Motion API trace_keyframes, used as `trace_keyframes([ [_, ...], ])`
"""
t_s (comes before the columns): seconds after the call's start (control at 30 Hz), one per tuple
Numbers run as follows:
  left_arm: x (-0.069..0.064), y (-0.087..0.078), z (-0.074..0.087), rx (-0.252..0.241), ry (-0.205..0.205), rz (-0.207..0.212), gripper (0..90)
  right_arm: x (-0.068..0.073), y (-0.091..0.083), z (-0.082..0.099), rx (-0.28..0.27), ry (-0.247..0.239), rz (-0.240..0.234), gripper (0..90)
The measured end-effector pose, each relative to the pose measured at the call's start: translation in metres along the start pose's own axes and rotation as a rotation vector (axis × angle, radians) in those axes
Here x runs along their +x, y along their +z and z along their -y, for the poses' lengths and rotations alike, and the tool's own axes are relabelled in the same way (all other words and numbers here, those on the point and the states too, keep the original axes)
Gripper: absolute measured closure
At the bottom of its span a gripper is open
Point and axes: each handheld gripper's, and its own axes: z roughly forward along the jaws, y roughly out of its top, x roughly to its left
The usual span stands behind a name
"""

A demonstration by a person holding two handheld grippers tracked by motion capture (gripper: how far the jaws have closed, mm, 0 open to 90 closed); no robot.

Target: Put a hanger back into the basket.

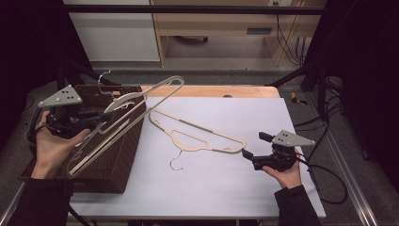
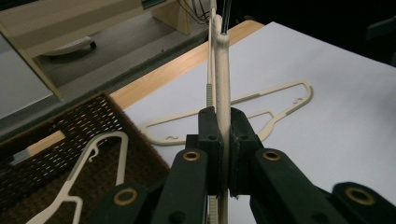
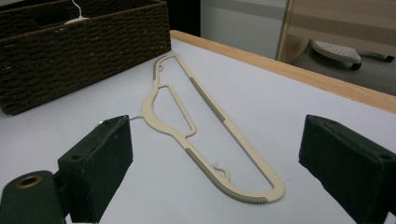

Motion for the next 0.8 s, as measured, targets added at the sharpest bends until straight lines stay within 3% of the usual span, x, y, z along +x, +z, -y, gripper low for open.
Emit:
trace_keyframes([
  [0.03,0.01,0.001,0.006,0.005,-0.01,-0.012,85.9,0.0,0.001,0.0,0.005,-0.002,-0.003,9.7],
  [0.07,0.01,0.001,0.006,0.005,-0.01,-0.012,85.9,0.0,0.001,0.0,0.005,-0.002,-0.003,9.7],
  [0.27,0.04,0.005,0.025,0.032,-0.039,-0.045,85.9,0.0,0.004,0.002,0.022,-0.005,0.002,8.8],
  [0.57,0.072,0.0,0.048,0.054,-0.085,-0.093,85.9,0.0,0.006,0.002,0.027,-0.006,0.0,8.6],
  [0.7,0.084,-0.004,0.055,0.043,-0.118,-0.095,85.9,0.0,0.007,0.003,0.034,-0.001,0.004,8.4],
  [0.8,0.09,-0.006,0.056,0.044,-0.121,-0.092,85.9,0.0,0.007,0.003,0.032,-0.001,0.002,8.4],
])
